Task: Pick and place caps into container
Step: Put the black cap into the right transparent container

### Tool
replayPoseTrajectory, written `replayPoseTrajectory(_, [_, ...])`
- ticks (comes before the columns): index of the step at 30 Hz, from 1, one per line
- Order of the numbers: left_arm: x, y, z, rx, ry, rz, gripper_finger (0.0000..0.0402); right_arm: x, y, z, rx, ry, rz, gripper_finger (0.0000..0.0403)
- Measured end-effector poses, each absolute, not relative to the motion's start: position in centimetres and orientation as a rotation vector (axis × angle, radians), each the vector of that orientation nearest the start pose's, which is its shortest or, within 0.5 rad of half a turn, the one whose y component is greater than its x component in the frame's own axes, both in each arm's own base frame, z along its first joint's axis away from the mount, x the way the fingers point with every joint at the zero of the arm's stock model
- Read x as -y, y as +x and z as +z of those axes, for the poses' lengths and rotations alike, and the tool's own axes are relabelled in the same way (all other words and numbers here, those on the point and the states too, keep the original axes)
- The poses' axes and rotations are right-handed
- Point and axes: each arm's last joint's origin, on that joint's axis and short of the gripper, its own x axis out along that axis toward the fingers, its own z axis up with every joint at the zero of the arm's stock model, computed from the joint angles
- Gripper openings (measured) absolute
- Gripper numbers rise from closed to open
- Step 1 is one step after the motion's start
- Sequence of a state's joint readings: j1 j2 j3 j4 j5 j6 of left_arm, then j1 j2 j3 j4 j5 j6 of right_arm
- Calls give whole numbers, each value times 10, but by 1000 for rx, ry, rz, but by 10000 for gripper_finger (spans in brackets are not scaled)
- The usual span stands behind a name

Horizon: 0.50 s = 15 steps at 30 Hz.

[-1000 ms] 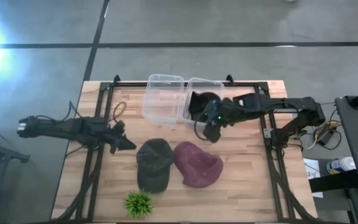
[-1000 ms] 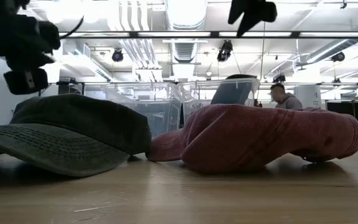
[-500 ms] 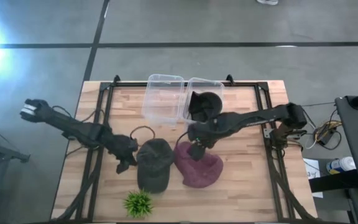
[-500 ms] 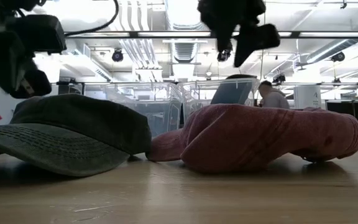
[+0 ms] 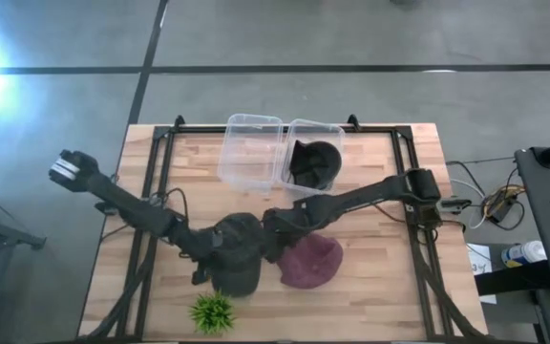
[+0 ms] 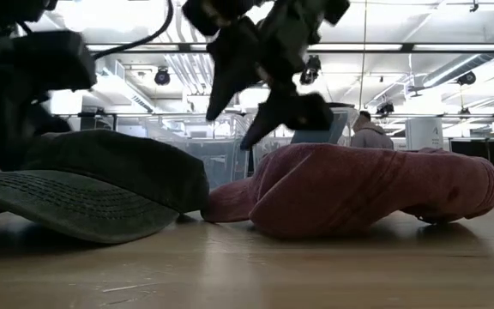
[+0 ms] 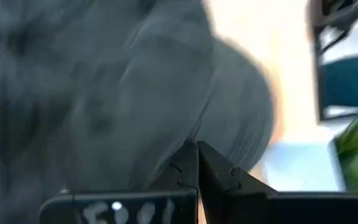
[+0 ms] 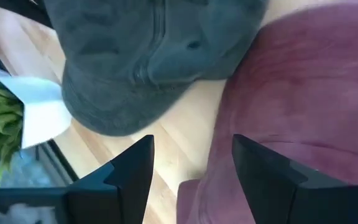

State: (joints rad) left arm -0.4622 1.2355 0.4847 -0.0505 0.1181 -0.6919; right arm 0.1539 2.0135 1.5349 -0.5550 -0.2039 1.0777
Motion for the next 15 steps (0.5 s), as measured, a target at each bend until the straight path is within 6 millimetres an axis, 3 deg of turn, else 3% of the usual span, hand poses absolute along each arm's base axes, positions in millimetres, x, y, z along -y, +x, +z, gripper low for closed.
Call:
replayPoseTrajectory(7, [112,220,152,-809,-571,-276,0,-77,429,170,-1135,929,-305,210])
replayPoseTrajectory(12, [117,233,141,-737,-633,-243,0,-72,432,171,-1030,828,-388,210])
replayPoseTrajectory(15, [119,243,143,-607,-698,-227,0,-69,431,180,-956,751,-448,210])
